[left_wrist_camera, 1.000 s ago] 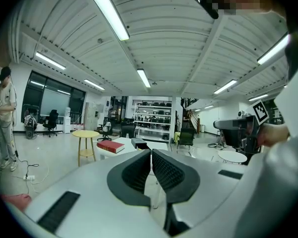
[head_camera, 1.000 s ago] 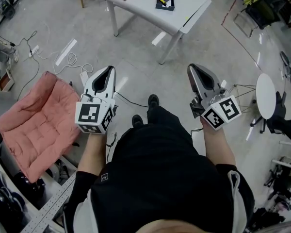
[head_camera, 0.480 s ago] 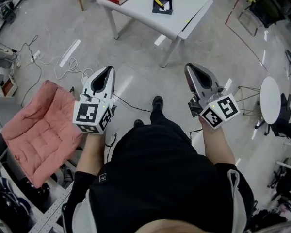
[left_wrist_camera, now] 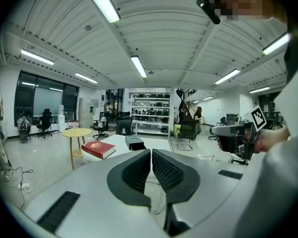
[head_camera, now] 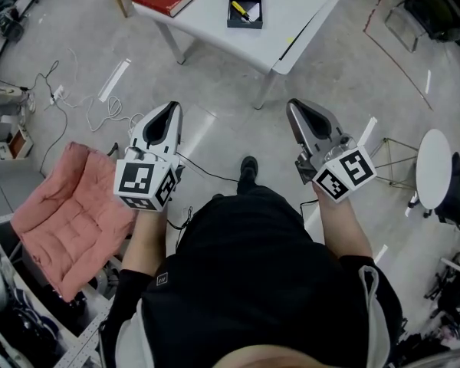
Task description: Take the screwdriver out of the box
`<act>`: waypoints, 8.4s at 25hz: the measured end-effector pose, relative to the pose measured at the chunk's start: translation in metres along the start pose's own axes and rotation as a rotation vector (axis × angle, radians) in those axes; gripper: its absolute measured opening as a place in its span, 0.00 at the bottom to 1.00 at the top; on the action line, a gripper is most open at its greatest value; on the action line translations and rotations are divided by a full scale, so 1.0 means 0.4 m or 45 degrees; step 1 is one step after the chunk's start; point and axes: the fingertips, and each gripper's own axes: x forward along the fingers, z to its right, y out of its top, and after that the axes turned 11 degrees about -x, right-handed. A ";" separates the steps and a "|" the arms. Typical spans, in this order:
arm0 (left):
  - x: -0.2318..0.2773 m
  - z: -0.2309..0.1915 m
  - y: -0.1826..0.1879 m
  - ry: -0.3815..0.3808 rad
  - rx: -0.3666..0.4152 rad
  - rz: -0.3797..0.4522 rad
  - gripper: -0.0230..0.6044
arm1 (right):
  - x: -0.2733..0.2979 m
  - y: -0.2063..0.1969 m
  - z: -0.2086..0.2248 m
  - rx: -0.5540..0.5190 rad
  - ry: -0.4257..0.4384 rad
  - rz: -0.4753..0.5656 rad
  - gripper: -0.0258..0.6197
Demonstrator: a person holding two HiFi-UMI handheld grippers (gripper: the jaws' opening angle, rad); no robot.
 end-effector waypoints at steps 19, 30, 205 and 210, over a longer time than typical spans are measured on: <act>0.225 -0.036 0.056 0.072 -0.043 0.022 0.08 | 0.129 -0.011 0.225 0.024 0.099 -0.065 0.09; 0.466 -0.187 0.134 -0.025 -0.051 0.031 0.07 | 0.330 -0.003 0.381 0.006 0.009 -0.123 0.09; 0.745 -0.019 0.379 -0.051 -0.016 0.158 0.08 | 0.279 0.189 0.785 -0.085 0.031 0.001 0.17; 0.709 -0.077 0.380 -0.048 -0.021 0.166 0.08 | 0.322 0.202 0.747 -0.119 0.022 0.014 0.17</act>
